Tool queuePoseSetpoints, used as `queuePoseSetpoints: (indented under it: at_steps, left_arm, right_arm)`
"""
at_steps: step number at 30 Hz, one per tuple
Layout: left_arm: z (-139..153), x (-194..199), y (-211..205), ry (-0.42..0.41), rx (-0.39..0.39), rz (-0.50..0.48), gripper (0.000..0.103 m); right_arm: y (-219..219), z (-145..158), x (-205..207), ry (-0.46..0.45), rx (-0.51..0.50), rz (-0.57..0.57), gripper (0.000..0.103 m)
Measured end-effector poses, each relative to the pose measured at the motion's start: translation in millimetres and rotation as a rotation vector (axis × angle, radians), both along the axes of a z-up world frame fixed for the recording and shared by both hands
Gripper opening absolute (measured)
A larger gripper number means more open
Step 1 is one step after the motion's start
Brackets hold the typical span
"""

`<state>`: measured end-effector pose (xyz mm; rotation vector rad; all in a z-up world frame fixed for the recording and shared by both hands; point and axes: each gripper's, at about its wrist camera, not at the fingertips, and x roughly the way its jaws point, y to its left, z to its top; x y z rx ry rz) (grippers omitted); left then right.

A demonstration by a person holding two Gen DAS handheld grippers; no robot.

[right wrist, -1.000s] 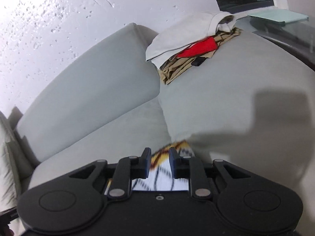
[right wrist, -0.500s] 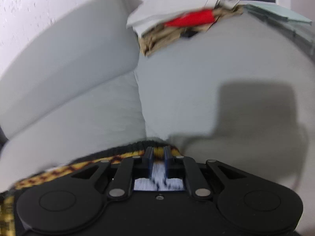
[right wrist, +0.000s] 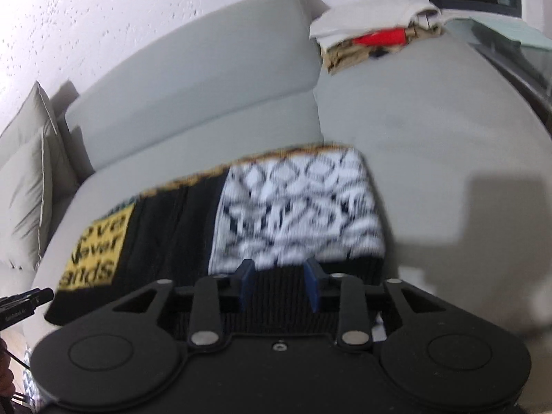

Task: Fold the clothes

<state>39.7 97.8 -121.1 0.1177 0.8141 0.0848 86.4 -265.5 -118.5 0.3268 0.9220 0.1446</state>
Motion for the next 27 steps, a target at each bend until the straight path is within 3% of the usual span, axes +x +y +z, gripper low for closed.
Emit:
queuePoseSetpoints:
  at_steps: [2, 4, 9, 13, 16, 19, 21, 23, 27]
  left_arm:
    - [-16.4, 5.9, 3.8, 0.07, 0.026, 0.019, 0.027]
    - [-33.4, 11.7, 15.2, 0.143, -0.014, 0.066, 0.03]
    - [-35.4, 14.5, 20.6, 0.144, -0.039, 0.112, 0.033]
    - [-33.6, 12.1, 22.4, 0.138, -0.035, 0.115, 0.037]
    - [-18.6, -1.5, 17.1, 0.127, -0.029, 0.102, 0.038]
    - [-3.0, -16.7, 10.2, 0.098, -0.014, 0.074, 0.044]
    - [9.0, -26.4, 3.3, 0.071, -0.002, 0.058, 0.052]
    - [21.0, -32.6, -7.7, 0.041, 0.008, 0.046, 0.071]
    - [38.2, -41.9, -30.4, -0.005, 0.017, 0.002, 0.087]
  right_arm:
    - [12.4, -4.6, -6.0, -0.019, -0.02, 0.016, 0.018]
    - [24.8, -8.7, -9.0, -0.055, -0.071, 0.031, 0.018]
    - [36.9, -43.7, -1.7, -0.014, -0.142, 0.041, 0.014]
    - [32.4, -39.0, 5.6, 0.022, -0.127, 0.044, 0.013]
    - [15.9, -22.8, 0.9, 0.045, -0.038, 0.02, 0.016]
    - [-5.5, -1.3, -19.1, -0.003, 0.058, -0.023, 0.024]
    - [-22.2, 11.8, -29.6, -0.023, 0.121, -0.057, 0.029]
    - [-39.5, 22.7, -39.2, -0.035, 0.197, -0.095, 0.032]
    - [-62.1, 26.9, -48.0, -0.027, 0.319, -0.163, 0.05]
